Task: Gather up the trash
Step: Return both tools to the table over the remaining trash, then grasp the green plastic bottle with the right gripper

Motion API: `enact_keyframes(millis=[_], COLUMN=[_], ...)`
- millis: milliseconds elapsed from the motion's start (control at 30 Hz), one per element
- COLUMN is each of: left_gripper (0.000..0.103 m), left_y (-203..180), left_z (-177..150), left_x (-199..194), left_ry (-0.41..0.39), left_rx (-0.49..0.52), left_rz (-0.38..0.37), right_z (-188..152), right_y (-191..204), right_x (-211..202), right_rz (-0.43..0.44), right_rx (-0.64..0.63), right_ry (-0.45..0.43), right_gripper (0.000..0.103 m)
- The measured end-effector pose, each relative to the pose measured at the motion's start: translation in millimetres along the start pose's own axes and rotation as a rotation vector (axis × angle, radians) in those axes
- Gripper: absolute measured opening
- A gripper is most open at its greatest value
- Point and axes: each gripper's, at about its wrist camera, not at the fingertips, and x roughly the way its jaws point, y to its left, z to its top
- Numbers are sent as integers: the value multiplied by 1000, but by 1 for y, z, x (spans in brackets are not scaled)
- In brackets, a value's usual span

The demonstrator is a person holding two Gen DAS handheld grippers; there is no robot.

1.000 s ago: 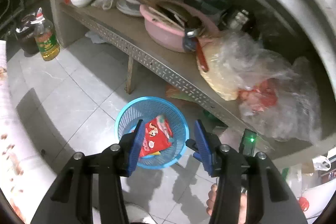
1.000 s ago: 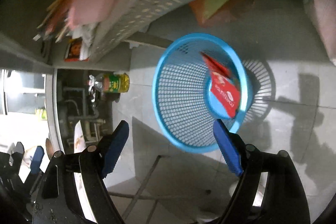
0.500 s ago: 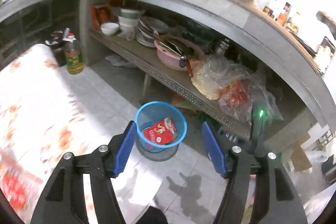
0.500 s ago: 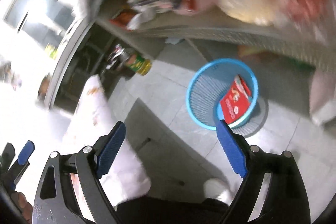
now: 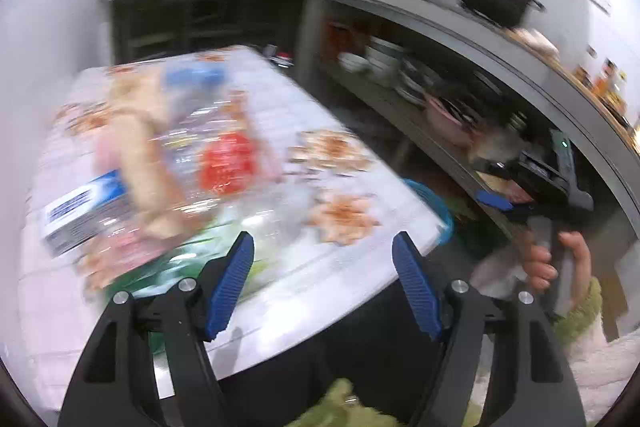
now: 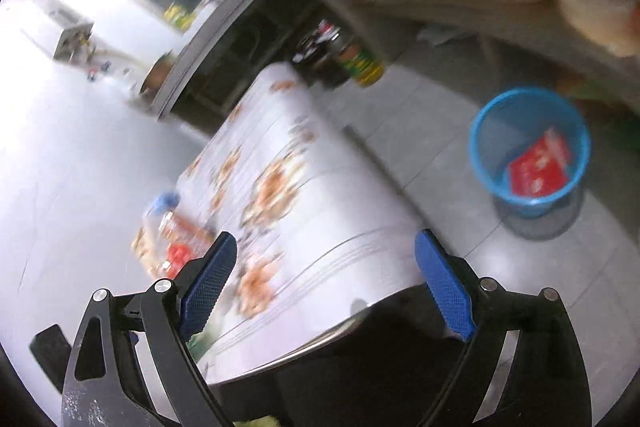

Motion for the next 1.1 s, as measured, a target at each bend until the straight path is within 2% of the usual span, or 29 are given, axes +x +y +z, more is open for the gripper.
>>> enact_keyframes(millis=[67,200,300,433,567,667,800,867,1100], left_gripper=[69,69,69,69,69,69,69,69,67], left_y=[23,54,64,70,83,89,93,96,96], left_z=[-4,1,15,51,85,99,101,100,95], left_x=[-5,-4,0,14,39,66,87,96,104], left_ry=[-13,-37,-62,-60,-5,72,117,141,181], left_rx=[-44,-111,-84,-11,10,43,103,99,97], left_rz=[37,49,49,23,15,24,77,89,58], right_z=[-6,-22,-33,-45,-45,-40,-38,-40,-41], right_y=[14,47,67,85,101,110,112,111,99], right_x=[14,32,48,60,69,72,78,81,92], right_rz=[20,54,111,128,148,163,172,176,178], right_rx=[-14,-51,-60,-79,-112,-129,-144,-142,-101], right_ry=[41,118,189,237,250,246,264,278,305], right_gripper=[87,87,87,87,87,87,87,87,87])
